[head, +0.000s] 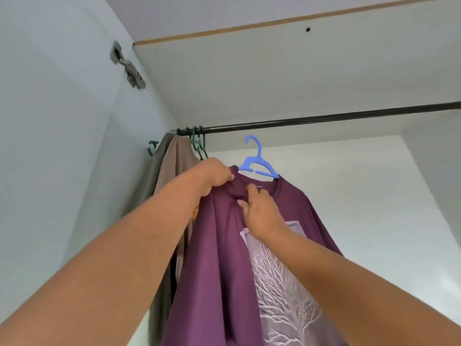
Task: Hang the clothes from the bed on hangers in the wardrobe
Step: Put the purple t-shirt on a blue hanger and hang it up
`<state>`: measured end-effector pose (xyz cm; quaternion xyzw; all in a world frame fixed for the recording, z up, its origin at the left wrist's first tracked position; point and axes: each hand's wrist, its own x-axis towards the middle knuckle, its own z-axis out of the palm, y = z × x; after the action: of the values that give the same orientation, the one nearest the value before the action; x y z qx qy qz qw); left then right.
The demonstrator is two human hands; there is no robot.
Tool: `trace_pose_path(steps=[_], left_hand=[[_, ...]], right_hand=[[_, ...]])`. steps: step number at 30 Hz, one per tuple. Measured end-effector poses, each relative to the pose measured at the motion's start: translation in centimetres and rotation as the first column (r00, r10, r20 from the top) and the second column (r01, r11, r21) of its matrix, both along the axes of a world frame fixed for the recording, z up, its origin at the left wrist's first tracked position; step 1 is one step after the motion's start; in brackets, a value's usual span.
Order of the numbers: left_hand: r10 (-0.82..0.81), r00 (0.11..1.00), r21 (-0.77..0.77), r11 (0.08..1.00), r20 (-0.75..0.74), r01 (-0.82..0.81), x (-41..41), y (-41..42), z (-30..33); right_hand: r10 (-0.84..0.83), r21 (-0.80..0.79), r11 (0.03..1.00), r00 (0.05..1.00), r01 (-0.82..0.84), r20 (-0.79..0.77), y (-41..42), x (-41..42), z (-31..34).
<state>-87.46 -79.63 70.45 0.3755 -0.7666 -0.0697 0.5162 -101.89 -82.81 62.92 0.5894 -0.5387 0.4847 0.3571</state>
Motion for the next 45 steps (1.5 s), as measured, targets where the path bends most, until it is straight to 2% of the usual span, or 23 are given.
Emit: trace_pose_path(steps=[4, 9, 13, 16, 20, 27, 31, 33, 37, 41, 45], left_hand=[[-0.028, 0.998, -0.016, 1.0, -0.048, 0.027, -0.7, -3.7, 5.0], [-0.12, 0.979, 0.053, 0.99, -0.164, 0.131, -2.2, -6.9, 8.0], [-0.026, 0.992, 0.069, 0.997, -0.125, 0.035, -2.7, -10.0, 9.5], [0.042, 0.988, 0.012, 0.999, -0.148, -0.041, -2.6, -11.3, 10.3], [0.051, 0.975, -0.106, 0.992, -0.214, -0.075, -2.6, -11.9, 12.0], [0.201, 0.945, -0.277, 0.921, -0.259, -0.272, -1.3, -8.7, 13.4], [0.3, 0.942, -0.163, 0.932, -0.152, -0.323, 0.1, -9.0, 12.5], [0.312, 0.943, -0.159, 0.931, -0.117, -0.328, 0.6, -9.0, 11.7], [0.36, 0.928, -0.264, 0.89, -0.094, -0.371, 1.6, -7.9, 10.4], [0.498, 0.857, -0.396, 0.766, -0.132, -0.506, 2.8, -6.5, 9.3], [0.519, 0.851, -0.37, 0.776, -0.084, -0.51, 3.3, -5.6, 7.7]], right_hand=[[-0.015, -0.109, 0.994, 0.992, 0.001, -0.126, -4.8, -1.5, 5.7], [-0.111, -0.089, 0.992, 0.955, 0.089, -0.277, -10.0, -2.6, 10.3], [-0.075, -0.062, 0.996, 0.942, 0.058, -0.328, -14.0, -1.9, 11.0], [-0.026, -0.067, 0.998, 0.95, 0.005, -0.31, -16.3, -1.5, 11.9], [0.022, -0.14, 0.988, 0.955, -0.066, -0.297, -17.4, -1.1, 14.9], [0.047, -0.199, 0.972, 0.935, -0.123, -0.352, -15.4, 0.6, 17.8], [0.111, -0.137, 0.976, 0.931, -0.168, -0.349, -16.1, 2.5, 15.6], [0.171, -0.131, 0.967, 0.936, -0.22, -0.309, -16.6, 3.2, 13.9], [0.301, -0.149, 0.934, 0.94, -0.324, -0.16, -16.2, 4.2, 12.7], [0.354, -0.169, 0.911, 0.923, -0.377, -0.15, -14.6, 5.2, 11.8], [0.42, -0.169, 0.883, 0.898, -0.438, -0.134, -12.9, 6.5, 10.2]])
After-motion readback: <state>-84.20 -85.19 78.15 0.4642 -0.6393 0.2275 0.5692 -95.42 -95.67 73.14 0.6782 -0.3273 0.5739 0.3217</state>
